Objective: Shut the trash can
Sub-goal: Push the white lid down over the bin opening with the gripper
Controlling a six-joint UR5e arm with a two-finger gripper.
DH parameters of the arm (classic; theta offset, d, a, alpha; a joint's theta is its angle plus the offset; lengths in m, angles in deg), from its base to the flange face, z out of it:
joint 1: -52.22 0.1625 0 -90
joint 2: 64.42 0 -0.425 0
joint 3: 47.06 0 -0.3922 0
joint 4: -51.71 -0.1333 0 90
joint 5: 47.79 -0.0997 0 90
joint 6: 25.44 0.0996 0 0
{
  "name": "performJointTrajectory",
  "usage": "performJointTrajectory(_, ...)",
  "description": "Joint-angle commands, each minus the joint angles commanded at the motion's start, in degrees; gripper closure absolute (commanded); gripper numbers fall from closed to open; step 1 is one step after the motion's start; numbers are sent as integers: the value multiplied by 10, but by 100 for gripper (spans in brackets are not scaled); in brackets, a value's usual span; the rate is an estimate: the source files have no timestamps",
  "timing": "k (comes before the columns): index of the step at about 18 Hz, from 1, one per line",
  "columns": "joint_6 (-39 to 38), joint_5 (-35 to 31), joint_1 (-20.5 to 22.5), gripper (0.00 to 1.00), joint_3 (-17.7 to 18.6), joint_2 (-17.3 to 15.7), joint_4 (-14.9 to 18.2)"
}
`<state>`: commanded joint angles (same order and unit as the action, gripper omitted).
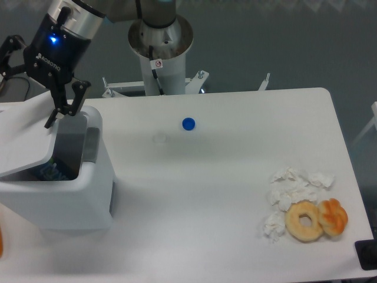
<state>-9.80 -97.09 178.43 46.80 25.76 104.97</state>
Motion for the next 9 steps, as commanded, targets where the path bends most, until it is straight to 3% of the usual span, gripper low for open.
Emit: performJointTrajectory(9,22,-1,2,0,14,10,1)
